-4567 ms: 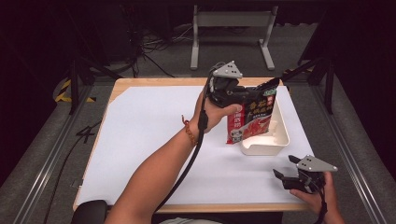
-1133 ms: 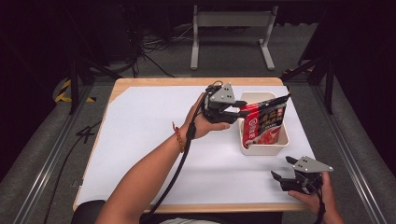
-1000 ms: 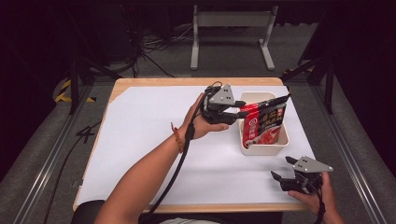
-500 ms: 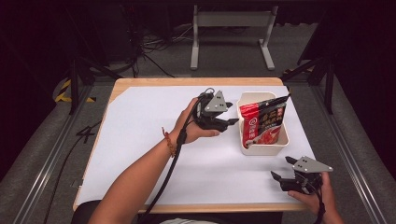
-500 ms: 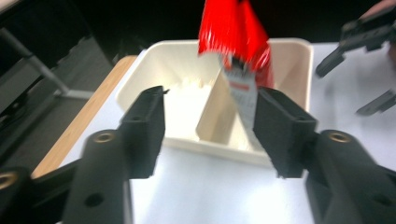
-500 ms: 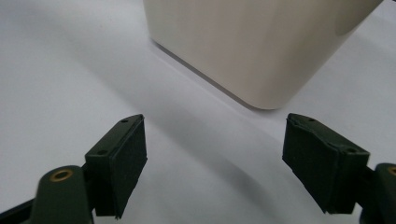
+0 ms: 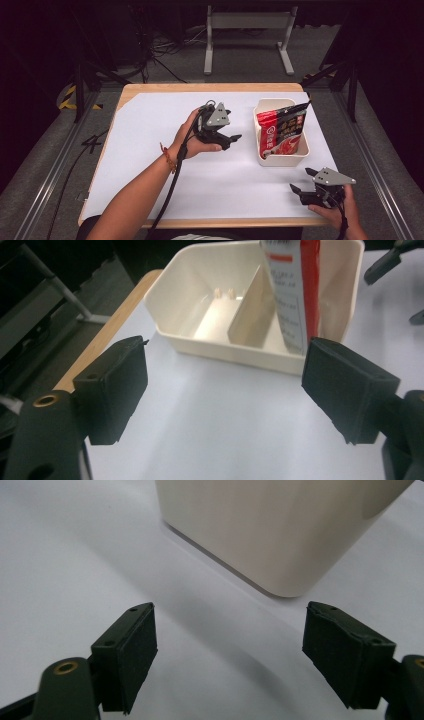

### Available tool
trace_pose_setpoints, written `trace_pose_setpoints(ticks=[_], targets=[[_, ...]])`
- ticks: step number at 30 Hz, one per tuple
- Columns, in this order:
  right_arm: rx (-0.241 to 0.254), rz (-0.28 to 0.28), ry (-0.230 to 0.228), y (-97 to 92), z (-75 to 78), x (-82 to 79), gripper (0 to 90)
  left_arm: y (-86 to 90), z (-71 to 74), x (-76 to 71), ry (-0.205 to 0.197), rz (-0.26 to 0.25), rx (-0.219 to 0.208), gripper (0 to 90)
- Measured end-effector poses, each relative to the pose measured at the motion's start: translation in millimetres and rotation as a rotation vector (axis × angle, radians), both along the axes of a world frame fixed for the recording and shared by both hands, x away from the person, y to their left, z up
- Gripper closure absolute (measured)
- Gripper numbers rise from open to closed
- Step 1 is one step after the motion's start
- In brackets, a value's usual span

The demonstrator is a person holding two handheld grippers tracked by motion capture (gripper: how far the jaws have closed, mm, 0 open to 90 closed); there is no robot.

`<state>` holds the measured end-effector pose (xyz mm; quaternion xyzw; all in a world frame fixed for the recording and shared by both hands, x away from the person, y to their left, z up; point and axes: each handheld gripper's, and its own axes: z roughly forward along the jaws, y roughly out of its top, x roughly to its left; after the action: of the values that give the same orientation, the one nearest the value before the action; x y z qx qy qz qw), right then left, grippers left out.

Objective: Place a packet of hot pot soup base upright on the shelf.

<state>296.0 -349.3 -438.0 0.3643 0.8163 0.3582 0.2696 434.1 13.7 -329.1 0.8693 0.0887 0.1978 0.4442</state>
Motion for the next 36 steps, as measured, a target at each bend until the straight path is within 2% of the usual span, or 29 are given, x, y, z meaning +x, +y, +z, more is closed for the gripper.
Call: trace_pose_setpoints(ticks=[6, 12, 17, 19, 25, 30, 36], targets=[[-0.003, -0.001, 0.001, 0.3, 0.0, 0.2, 21.2, 14.8, -5.4, -0.6, 0.015, 0.019, 0.014, 14.4], [-0.002, -0.001, -0.001, 0.6, 0.2, 0.0, 21.1, 31.7, -16.8, -3.6, 0.006, 0.054, 0.048, 11.2], [-0.003, -0.002, -0.002, 0.3, 0.1, -0.1, 21.2, 43.7, -21.3, -6.4, 0.002, 0.063, 0.048, 10.8], [-0.004, -0.002, -0.002, 0.6, 0.0, 0.0, 21.1, 48.0, -23.5, -7.9, 0.011, 0.071, 0.048, 10.7], [-0.007, -0.002, 0.0, 1.0, 0.0, -0.2, 21.1, 62.3, -31.8, -13.0, 0.008, 0.089, 0.076, 10.7], [-0.012, -0.003, -0.001, 1.5, -0.2, -0.1, 21.1, 71.3, -40.4, -17.1, 0.003, 0.101, 0.078, 10.6], [-0.012, -0.003, -0.002, 1.3, 0.0, -0.4, 21.0, 83.8, -52.6, -23.7, 0.013, 0.123, 0.115, 10.3]])
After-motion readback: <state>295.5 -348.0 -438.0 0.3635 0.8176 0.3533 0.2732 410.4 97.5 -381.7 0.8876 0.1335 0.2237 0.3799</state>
